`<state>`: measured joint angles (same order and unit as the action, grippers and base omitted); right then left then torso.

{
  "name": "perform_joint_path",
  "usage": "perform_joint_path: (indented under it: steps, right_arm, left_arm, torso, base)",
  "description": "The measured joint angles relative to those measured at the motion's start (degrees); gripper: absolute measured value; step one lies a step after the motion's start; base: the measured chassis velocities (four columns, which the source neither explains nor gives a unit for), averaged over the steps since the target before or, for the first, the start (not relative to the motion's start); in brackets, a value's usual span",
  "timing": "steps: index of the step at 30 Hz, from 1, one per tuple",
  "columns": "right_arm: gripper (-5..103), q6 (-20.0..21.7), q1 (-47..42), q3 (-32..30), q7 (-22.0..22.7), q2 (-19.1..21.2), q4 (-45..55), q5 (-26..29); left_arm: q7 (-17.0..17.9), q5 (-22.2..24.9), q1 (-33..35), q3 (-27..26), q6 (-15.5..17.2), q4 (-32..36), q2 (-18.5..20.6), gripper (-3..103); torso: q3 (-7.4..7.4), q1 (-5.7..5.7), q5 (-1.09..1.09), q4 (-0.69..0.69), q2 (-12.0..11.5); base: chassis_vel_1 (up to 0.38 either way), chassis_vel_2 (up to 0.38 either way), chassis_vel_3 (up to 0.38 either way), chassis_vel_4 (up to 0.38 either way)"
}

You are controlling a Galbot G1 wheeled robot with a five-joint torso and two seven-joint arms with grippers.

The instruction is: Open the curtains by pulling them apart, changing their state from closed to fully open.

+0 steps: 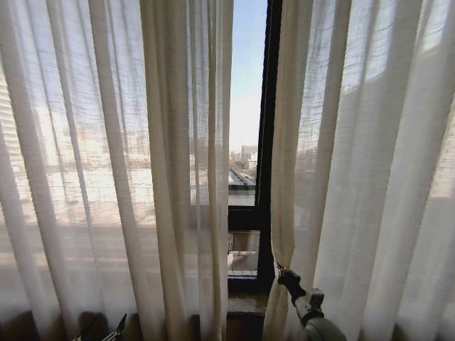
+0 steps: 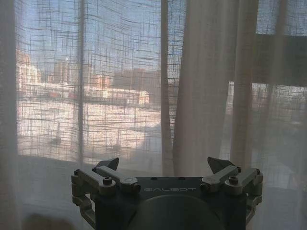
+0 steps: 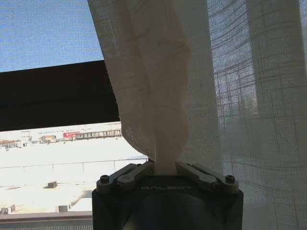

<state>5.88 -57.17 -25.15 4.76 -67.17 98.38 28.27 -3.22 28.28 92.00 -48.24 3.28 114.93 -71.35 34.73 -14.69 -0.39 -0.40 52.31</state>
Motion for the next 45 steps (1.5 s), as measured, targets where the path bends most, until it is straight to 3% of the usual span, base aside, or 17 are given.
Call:
perform_joint_path:
  steps: [12, 21, 45]
  right_arm:
    - [1, 1.03, -4.26, -4.71, 0.37, 2.46, 4.75, 3.49]
    - [1, 0.85, -9.69, -7.77, 0.27, 1.89, 8.23, 3.87]
    - [1, 0.67, -13.34, -10.47, 0.76, 0.51, 11.57, 3.82]
  left_arm:
    - [-0.01, -0.03, -0.55, 0.45, 0.05, -0.3, 0.22, 100]
    - [-0.03, -0.11, -0.83, 0.95, 0.1, -0.48, 0.25, 100]
    - [-0.05, -0.03, -0.45, 0.52, -0.28, -0.26, 0.62, 100]
  torso:
    - [0.0, 0.0, 0.0, 0.0, 0.0]
    - [0.0, 0.0, 0.0, 0.0, 0.0]
    - [0.0, 0.0, -0.01, 0.0, 0.0]
  base:
    - [0.0, 0.0, 0.0, 0.0]
    - [0.0, 0.0, 0.0, 0.0]
    - [-0.009, -0.008, 0.011, 0.007]
